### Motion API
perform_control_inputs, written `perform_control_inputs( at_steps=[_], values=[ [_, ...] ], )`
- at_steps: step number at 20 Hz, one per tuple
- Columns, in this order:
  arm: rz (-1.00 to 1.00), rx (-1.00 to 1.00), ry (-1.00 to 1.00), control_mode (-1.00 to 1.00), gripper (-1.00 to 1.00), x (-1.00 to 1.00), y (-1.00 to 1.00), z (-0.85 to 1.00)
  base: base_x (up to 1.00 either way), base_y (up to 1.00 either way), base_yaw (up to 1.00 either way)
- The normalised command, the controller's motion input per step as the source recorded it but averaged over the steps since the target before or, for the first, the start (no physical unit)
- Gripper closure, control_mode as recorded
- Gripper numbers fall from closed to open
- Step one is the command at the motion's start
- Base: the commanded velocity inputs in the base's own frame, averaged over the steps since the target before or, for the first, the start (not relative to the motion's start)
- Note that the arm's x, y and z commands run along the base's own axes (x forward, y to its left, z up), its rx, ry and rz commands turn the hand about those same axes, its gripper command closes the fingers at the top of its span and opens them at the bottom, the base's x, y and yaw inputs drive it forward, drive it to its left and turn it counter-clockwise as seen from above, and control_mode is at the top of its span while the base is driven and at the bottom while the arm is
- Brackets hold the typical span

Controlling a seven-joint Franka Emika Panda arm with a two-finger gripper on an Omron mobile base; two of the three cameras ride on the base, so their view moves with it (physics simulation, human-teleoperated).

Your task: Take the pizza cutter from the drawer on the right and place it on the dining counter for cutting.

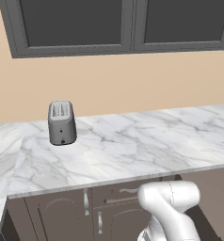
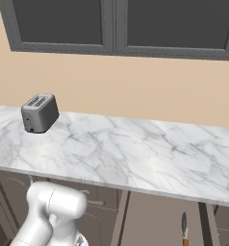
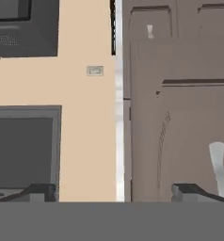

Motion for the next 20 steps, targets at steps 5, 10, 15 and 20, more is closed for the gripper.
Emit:
perform_control_inputs(
  at_steps=[5,10,15,20],
  values=[
    [0.0,0.0,0.0,-1.0,-1.0,0.1,0.0,0.77,0.0,0.0,0.0],
    [0.0,0.0,0.04,-1.0,-1.0,0.41,0.0,0.74,0.0,0.0,0.0],
    [0.0,0.0,0.11,-1.0,-1.0,0.72,0.0,0.6,0.0,0.0,0.0],
    [0.0,0.0,0.13,-1.0,-1.0,0.88,0.0,0.48,0.0,0.0,0.0]
  ],
)
